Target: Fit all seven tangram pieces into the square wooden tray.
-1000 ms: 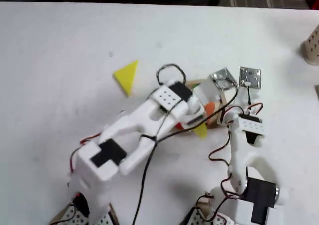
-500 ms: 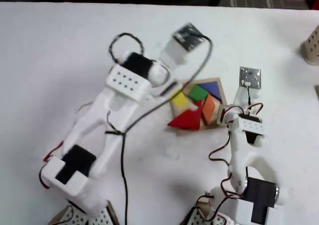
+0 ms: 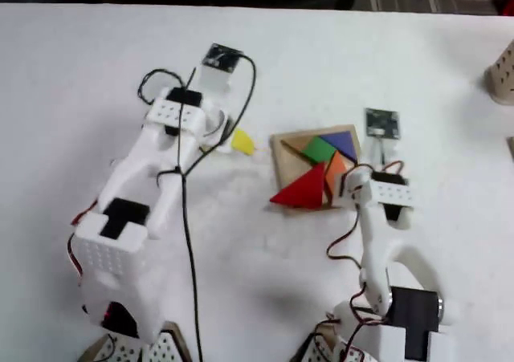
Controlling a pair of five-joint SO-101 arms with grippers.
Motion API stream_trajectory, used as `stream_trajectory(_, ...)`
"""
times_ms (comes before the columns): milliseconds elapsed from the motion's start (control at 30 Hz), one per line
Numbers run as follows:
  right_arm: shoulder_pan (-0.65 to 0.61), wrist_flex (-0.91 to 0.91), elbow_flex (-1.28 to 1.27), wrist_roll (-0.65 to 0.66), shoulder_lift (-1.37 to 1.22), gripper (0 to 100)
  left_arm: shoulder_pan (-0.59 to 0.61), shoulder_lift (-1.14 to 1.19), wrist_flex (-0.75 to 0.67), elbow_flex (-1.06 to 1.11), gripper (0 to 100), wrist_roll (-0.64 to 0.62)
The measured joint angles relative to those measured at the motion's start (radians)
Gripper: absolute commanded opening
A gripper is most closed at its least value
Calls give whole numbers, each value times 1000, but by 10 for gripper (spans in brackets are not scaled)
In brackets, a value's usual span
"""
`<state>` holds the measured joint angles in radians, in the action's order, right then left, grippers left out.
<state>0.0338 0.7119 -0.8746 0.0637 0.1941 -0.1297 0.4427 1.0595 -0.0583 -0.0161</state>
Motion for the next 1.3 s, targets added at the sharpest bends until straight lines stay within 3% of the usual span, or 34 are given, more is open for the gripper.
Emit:
stream_trajectory(200, -64, 38, 6, 0, 2, 17, 0, 0, 0, 0, 372, -11)
stream_trajectory(433, -86, 41, 8, -2, 2, 17, -35, 35, 0, 0, 60, -11)
stream_trajectory(500, -86, 43, 11, -2, 2, 17, -61, 63, 0, 0, 20, -11)
stream_trajectory(1033, -141, 94, 55, -6, 0, 17, -230, 80, 92, 0, 30, -11)
stream_trajectory(1300, -193, 146, 176, -75, -2, 17, -235, 80, 94, 0, 30, -11)
